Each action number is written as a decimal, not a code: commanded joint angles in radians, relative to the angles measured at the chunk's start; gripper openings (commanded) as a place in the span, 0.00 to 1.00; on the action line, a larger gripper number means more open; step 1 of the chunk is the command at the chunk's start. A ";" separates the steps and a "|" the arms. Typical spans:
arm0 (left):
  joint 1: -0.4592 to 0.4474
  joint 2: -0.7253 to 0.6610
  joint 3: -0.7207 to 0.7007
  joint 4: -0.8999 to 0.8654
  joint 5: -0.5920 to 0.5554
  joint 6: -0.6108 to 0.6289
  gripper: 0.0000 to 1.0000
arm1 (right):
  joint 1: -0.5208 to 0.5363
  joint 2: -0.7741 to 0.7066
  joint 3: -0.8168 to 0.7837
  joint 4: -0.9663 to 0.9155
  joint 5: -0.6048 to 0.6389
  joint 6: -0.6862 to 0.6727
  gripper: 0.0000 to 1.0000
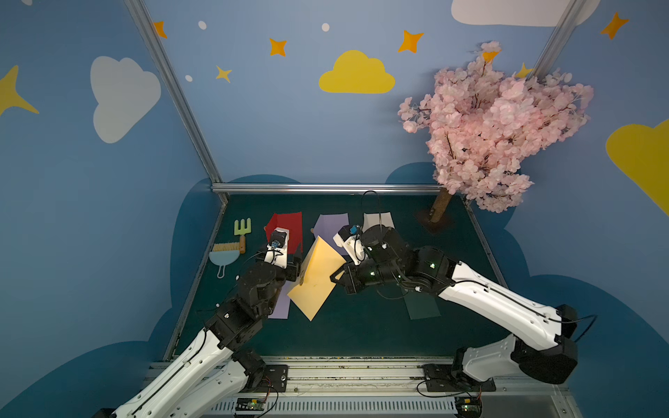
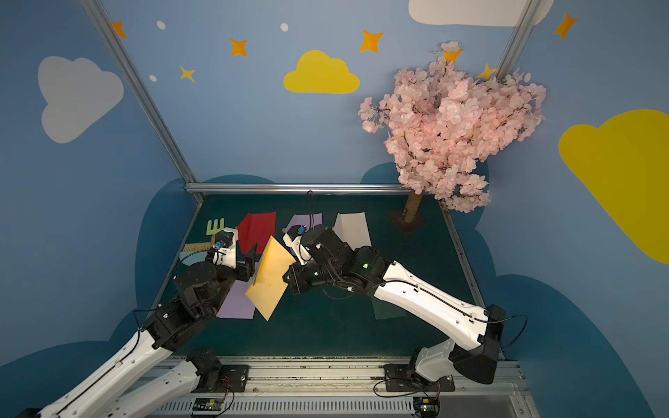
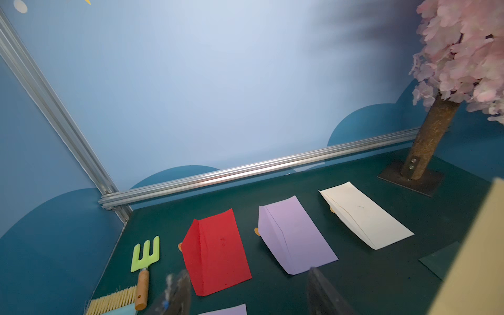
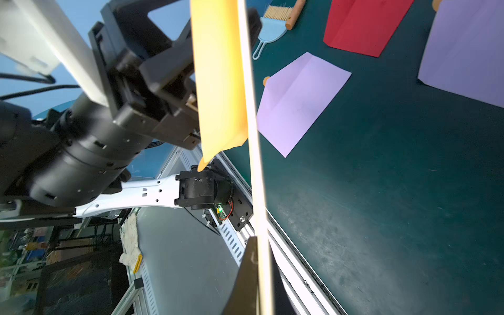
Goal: Open the envelope
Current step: Open the envelope flap on the envelope.
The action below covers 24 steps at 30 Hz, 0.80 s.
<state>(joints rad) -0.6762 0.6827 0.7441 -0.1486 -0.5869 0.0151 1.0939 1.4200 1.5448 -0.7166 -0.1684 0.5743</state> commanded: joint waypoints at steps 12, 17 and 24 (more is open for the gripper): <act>-0.002 -0.019 0.019 -0.079 0.434 -0.079 0.69 | -0.112 0.095 0.233 -0.147 0.131 -0.073 0.00; -0.008 -0.002 0.006 -0.027 0.459 -0.087 0.69 | -0.113 0.151 0.289 -0.143 0.112 -0.070 0.00; -0.007 0.007 0.014 -0.005 0.235 -0.097 0.67 | -0.101 0.158 0.292 -0.122 0.019 -0.042 0.00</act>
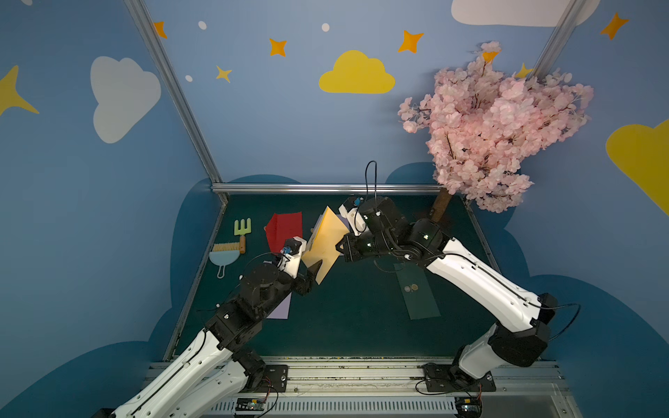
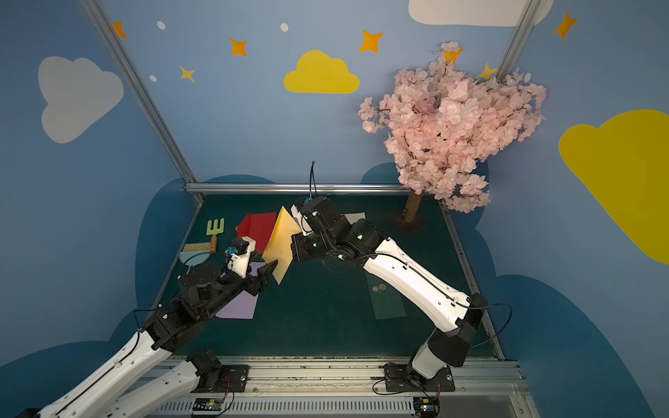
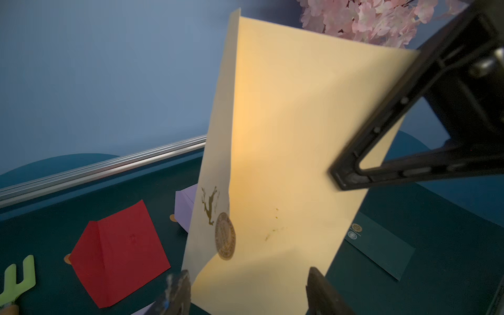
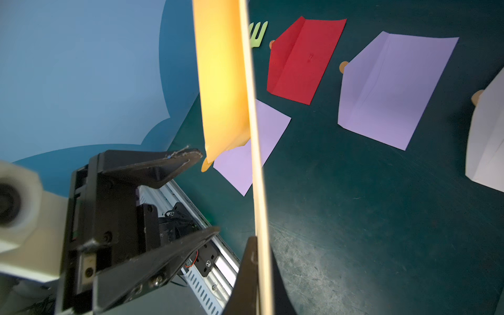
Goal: Open the envelope
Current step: Open the envelope flap on the envelope.
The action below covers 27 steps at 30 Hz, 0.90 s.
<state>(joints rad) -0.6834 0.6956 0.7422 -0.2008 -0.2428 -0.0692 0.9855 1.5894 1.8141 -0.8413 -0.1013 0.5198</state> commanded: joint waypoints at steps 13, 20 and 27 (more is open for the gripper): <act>0.017 0.012 0.009 0.063 -0.259 -0.010 0.67 | 0.024 -0.124 -0.102 0.026 -0.177 0.049 0.00; 0.031 0.010 0.016 0.058 -0.272 -0.006 0.67 | 0.025 -0.180 -0.155 0.051 -0.310 0.033 0.00; 0.055 0.014 0.016 0.056 -0.257 -0.022 0.67 | 0.027 -0.207 -0.189 0.122 -0.468 0.034 0.00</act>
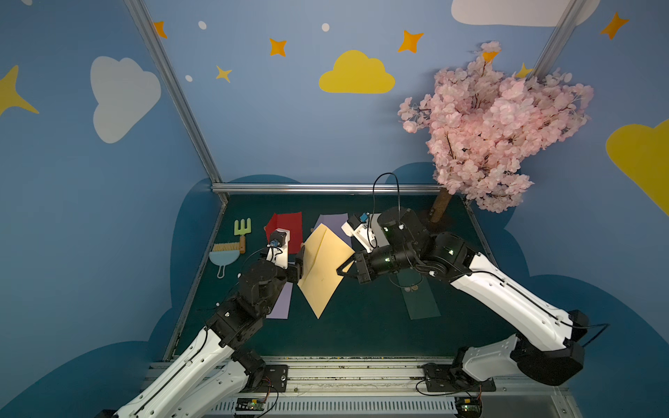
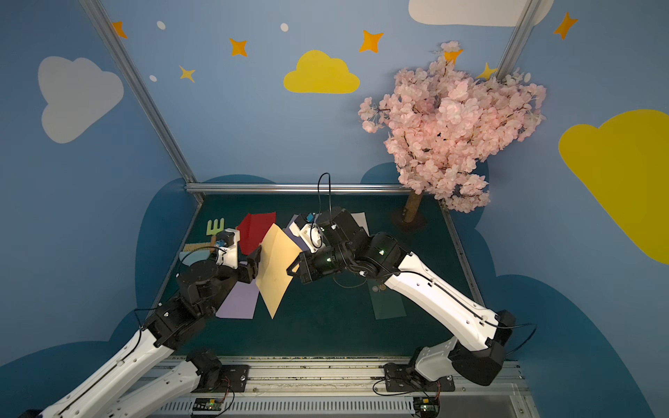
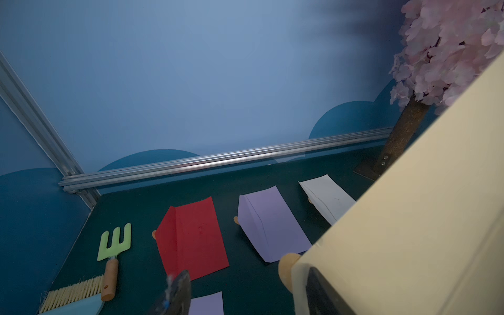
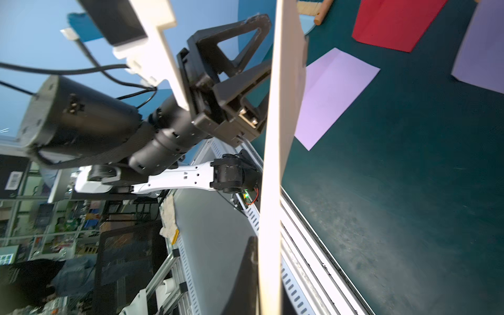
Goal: Open the envelope
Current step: Open the envelope flap on the envelope.
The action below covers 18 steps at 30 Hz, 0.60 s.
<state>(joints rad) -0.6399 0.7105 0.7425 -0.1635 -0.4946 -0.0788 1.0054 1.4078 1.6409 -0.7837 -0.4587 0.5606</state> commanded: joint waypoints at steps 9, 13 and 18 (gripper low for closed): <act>0.020 -0.006 0.011 0.033 0.085 -0.023 0.67 | 0.015 -0.018 -0.073 0.206 -0.228 0.032 0.00; 0.034 -0.026 -0.013 0.078 0.211 -0.030 0.69 | 0.010 -0.012 -0.077 0.254 -0.238 0.043 0.00; 0.044 -0.022 -0.023 0.108 0.346 -0.040 0.69 | -0.001 0.009 -0.090 0.309 -0.259 0.069 0.00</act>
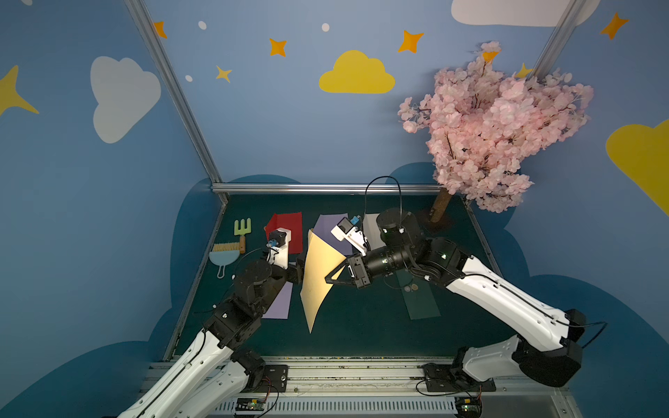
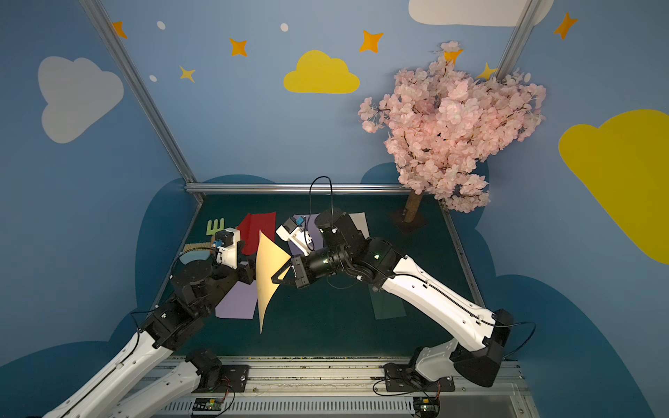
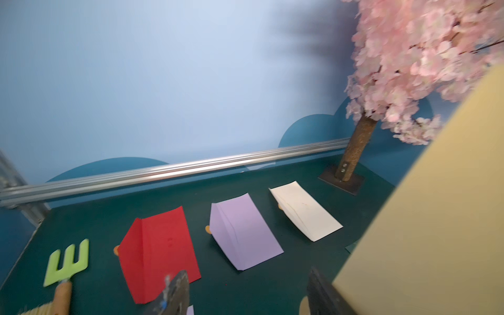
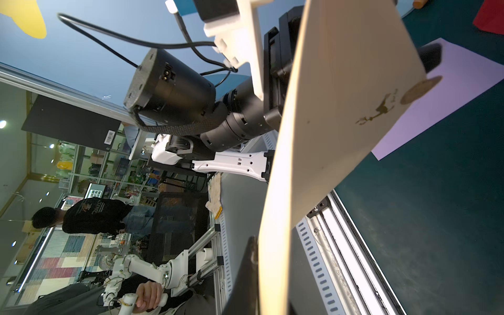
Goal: Open the envelope
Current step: Open the envelope flap on the envelope.
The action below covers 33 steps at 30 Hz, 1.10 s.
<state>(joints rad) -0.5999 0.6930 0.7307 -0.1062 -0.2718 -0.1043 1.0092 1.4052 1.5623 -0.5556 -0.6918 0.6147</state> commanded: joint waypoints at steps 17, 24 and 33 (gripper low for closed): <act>0.023 -0.139 -0.051 -0.068 -0.080 -0.069 0.70 | -0.149 -0.052 -0.042 0.014 -0.044 -0.016 0.00; 0.025 -0.191 -0.033 -0.135 0.010 -0.141 0.72 | -0.212 -0.069 -0.048 -0.009 -0.060 -0.040 0.00; 0.025 -0.267 -0.012 -0.245 -0.026 -0.177 0.72 | -0.248 0.087 -0.016 -0.095 -0.189 -0.141 0.00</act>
<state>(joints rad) -0.5804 0.4442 0.6922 -0.3000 -0.2771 -0.2634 0.7654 1.4162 1.5246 -0.5701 -0.8059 0.5449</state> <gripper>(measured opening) 0.720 0.048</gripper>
